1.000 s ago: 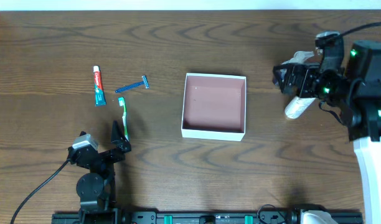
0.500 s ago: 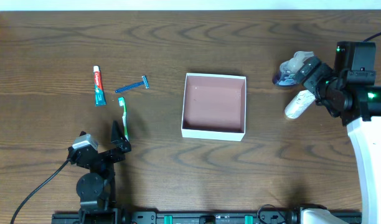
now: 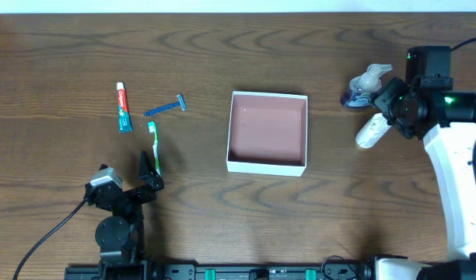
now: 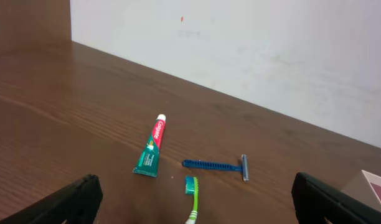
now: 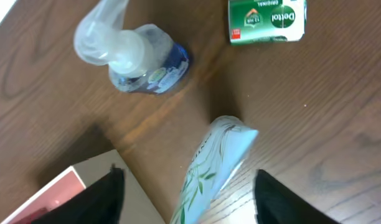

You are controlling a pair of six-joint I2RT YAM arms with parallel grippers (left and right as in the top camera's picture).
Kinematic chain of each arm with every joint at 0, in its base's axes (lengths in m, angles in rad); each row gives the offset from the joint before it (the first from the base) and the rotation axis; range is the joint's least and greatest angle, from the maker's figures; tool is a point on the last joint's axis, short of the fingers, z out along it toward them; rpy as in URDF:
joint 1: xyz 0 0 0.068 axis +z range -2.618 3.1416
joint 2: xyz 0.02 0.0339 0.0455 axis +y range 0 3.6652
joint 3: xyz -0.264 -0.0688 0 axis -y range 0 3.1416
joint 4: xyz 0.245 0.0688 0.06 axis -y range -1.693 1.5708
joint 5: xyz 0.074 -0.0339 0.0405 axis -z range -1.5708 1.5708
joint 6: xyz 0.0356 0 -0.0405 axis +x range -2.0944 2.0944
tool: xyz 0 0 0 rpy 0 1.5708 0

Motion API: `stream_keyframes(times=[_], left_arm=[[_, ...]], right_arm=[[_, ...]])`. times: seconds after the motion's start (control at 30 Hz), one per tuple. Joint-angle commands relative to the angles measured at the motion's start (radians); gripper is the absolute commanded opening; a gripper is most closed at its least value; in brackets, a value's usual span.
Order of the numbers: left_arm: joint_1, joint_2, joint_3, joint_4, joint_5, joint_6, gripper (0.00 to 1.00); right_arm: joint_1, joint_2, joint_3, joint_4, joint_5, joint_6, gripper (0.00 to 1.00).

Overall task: Pack container
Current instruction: 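Reach the right gripper to the white Pantene tube and grasp it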

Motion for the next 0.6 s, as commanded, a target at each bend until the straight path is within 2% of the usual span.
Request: stream_keyframes(times=[0.0,0.17,0.3,0.37,0.57], left_arm=[[0.005,-0.005,-0.023,-0.035,-0.011,0.016,0.98],[0.005,-0.005,-0.023,-0.035,-0.011,0.016,0.98],[0.005,-0.005,-0.023,-0.035,-0.011,0.016,0.98],[0.005,-0.005,-0.023,-0.035,-0.011,0.016,0.98],[0.005,-0.005,-0.023,-0.035,-0.011,0.016,0.98]], right_arm=[[-0.006,0.028,-0.006,0.003,0.018,0.012,0.56],[-0.006,0.072,-0.006,0.003,0.014,0.012,0.41],[-0.006,0.095,-0.006,0.002,0.012,0.012,0.19],[-0.006,0.095,-0.006,0.002,0.011,0.01,0.03],[-0.005,0.095,-0.006,0.002,0.005,-0.093,0.01]])
